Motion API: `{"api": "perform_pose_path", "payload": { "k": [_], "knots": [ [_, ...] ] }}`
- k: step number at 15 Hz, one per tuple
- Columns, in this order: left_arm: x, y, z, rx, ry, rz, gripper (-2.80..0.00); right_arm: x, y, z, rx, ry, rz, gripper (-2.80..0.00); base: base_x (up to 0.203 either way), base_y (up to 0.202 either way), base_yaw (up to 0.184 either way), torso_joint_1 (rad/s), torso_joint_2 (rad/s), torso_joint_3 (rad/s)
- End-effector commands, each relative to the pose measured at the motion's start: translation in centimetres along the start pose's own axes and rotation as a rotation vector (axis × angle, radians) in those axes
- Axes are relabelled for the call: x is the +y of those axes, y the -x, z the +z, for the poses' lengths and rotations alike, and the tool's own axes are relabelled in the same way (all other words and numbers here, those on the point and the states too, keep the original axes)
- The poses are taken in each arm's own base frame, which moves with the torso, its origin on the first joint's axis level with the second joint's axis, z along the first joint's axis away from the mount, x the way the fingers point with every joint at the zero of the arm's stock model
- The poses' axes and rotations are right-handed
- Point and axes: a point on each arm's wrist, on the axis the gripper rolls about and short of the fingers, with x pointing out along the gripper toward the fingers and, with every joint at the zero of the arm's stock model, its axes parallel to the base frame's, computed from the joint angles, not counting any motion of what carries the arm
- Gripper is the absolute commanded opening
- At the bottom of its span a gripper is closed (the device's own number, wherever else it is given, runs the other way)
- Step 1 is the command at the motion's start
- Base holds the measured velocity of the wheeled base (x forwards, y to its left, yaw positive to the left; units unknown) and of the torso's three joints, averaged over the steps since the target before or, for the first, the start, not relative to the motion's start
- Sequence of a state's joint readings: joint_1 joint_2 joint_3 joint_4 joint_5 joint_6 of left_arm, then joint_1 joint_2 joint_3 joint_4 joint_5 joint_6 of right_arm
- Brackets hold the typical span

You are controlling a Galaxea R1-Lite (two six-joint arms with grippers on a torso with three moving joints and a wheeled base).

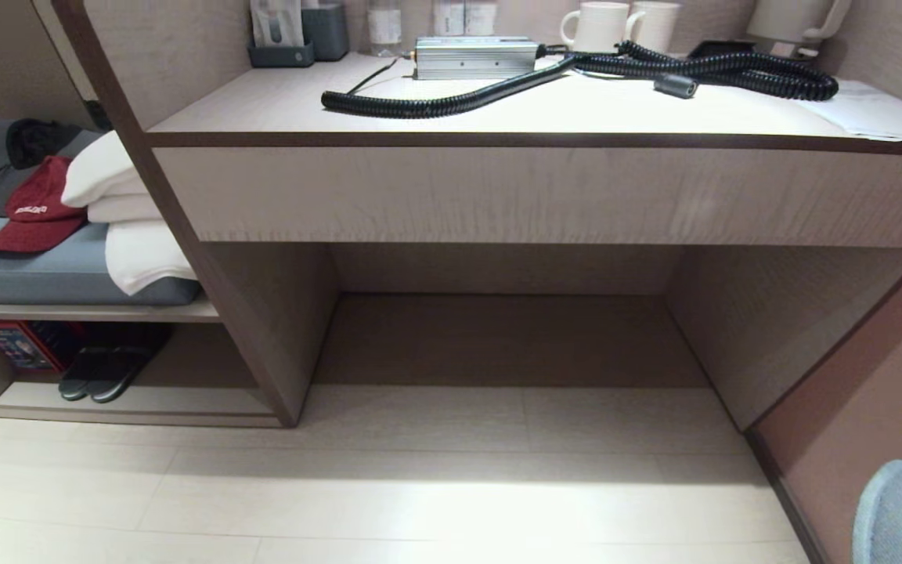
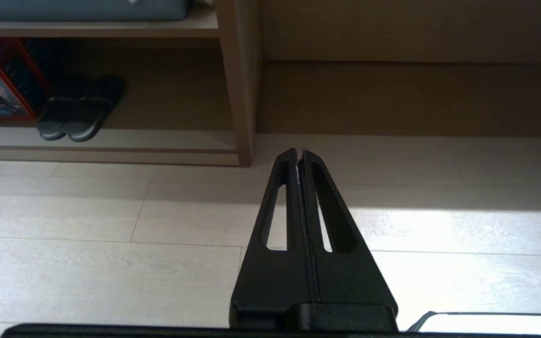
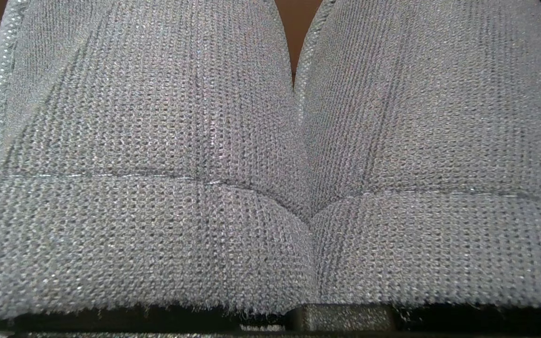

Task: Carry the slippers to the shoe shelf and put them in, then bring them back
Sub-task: Place the slippers into the shoe cabinet

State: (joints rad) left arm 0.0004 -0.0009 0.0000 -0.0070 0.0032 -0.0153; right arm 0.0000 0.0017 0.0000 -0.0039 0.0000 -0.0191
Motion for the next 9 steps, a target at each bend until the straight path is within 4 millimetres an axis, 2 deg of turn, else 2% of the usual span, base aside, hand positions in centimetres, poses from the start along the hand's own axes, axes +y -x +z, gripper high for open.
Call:
{"api": "perform_pose_path", "payload": {
  "k": [1,9],
  "knots": [
    [0.00,-0.01,0.01,0.000,0.000,-0.001,-2.80,0.00,-0.02,-0.03,0.002,0.001,0.000,-2.80,0.000,0.000,0.000,0.002,0.00,0.199],
    [0.00,-0.01,0.01,0.000,0.000,0.001,-2.80,0.00,-0.02,-0.03,0.002,0.001,0.000,-2.80,0.000,0.000,0.000,0.002,0.00,0.202]
  ]
}}
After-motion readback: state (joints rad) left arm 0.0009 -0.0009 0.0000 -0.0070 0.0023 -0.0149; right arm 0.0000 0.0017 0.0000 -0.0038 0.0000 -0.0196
